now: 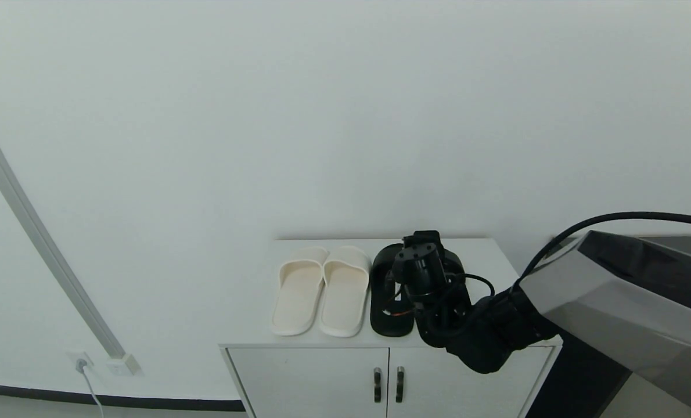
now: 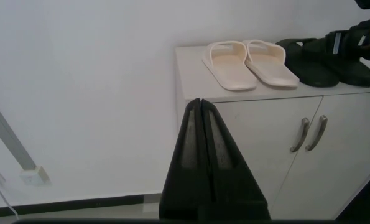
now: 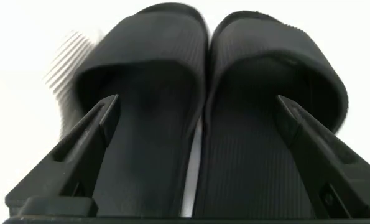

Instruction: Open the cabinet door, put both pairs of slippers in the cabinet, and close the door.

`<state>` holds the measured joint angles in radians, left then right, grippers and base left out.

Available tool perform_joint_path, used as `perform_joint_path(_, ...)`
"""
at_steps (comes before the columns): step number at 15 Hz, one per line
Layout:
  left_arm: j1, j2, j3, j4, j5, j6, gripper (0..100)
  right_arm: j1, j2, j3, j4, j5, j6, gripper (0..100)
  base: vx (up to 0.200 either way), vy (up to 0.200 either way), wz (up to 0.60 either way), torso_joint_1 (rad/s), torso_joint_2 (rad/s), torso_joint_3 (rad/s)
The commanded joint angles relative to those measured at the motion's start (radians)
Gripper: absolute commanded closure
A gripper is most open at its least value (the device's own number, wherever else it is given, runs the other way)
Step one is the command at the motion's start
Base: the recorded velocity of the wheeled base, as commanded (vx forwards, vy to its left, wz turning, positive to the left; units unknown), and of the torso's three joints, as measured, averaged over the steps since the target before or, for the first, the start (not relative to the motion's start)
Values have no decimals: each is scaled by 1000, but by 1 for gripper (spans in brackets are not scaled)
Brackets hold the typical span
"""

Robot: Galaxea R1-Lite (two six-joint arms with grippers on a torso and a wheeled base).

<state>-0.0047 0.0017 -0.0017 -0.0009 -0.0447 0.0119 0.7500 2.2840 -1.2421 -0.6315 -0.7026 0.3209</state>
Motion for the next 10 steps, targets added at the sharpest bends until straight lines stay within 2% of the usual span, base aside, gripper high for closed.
perform_joint_path(1, 0, 0, 0, -1, 0, 0, 100, -9, 45, -45, 3, 0, 0, 0, 0, 0, 0, 0, 0, 0)
perform_joint_path(10, 2, 0, 0, -1, 0, 0, 100, -77, 150, -183, 38, 2, -2, 0, 0, 0, 0, 0, 0, 0)
